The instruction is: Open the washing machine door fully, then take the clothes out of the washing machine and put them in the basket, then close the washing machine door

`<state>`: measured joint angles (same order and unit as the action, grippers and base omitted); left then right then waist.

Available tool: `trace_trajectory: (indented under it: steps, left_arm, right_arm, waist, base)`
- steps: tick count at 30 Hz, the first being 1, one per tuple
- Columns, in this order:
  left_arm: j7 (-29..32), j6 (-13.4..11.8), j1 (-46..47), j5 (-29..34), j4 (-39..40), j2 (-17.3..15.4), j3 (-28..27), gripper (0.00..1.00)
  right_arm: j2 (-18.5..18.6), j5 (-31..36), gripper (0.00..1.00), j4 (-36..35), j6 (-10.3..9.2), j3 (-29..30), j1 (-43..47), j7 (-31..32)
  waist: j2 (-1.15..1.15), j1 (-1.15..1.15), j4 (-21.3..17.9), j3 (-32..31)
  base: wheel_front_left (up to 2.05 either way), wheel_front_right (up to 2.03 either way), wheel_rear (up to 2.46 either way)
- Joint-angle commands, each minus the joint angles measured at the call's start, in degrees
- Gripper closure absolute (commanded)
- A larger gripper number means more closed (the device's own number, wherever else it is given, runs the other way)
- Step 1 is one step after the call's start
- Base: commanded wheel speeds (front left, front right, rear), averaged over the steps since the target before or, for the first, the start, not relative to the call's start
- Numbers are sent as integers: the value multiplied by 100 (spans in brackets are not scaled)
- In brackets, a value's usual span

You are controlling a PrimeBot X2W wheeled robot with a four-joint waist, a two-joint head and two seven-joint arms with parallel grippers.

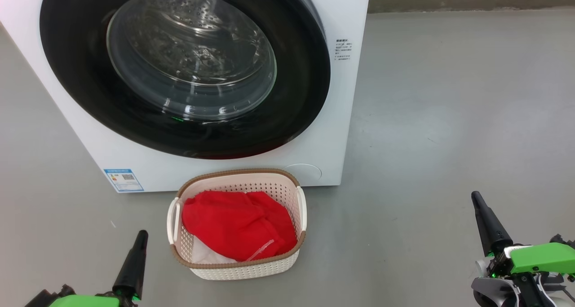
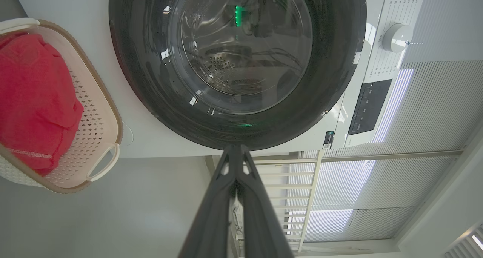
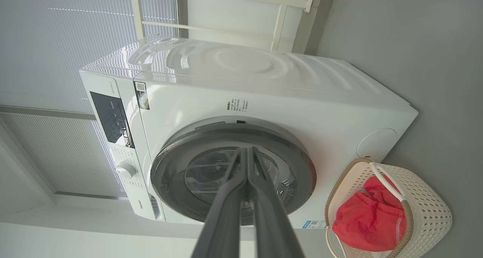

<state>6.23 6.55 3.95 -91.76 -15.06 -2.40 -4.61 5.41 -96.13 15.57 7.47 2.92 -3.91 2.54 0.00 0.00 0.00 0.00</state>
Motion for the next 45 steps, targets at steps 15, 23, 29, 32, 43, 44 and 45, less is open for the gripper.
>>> trace_trajectory:
  steps: [15,23,29,32,43,44,45]
  left_arm:
    - [30,48,262,-32,117,-48,-202,100]
    - [30,48,262,-32,117,-48,-202,100]
    - [30,48,262,-32,117,-48,-202,100]
    - [30,48,262,-32,117,-48,-202,100]
    - [30,49,262,-32,117,-48,-202,100]
    - [30,49,262,-32,117,-48,-202,100]
    - [30,49,262,-32,117,-48,-202,100]
  right_arm:
    - [82,11,100,-145,2,-90,-247,34]
    - [77,16,100,-144,2,-83,-248,39]
    - [73,21,100,-144,2,-78,-248,44]
    - [71,23,100,-143,2,-75,-248,46]
    - [64,31,100,-142,2,-66,-249,53]
    - [64,32,100,-142,2,-65,-249,54]
    - [62,33,100,-142,2,-63,-249,55]
  waist:
    - [0,0,0,0]
    - [0,0,0,0]
    - [0,0,0,0]
    - [0,0,0,0]
    - [0,0,0,0]
    - [0,0,0,0]
    - [0,0,0,0]
  base:
    - [0,0,0]
    - [0,0,0]
    - [0,0,0]
    - [0,0,0]
    - [0,0,0]
    - [0,0,0]
    - [0,0,0]
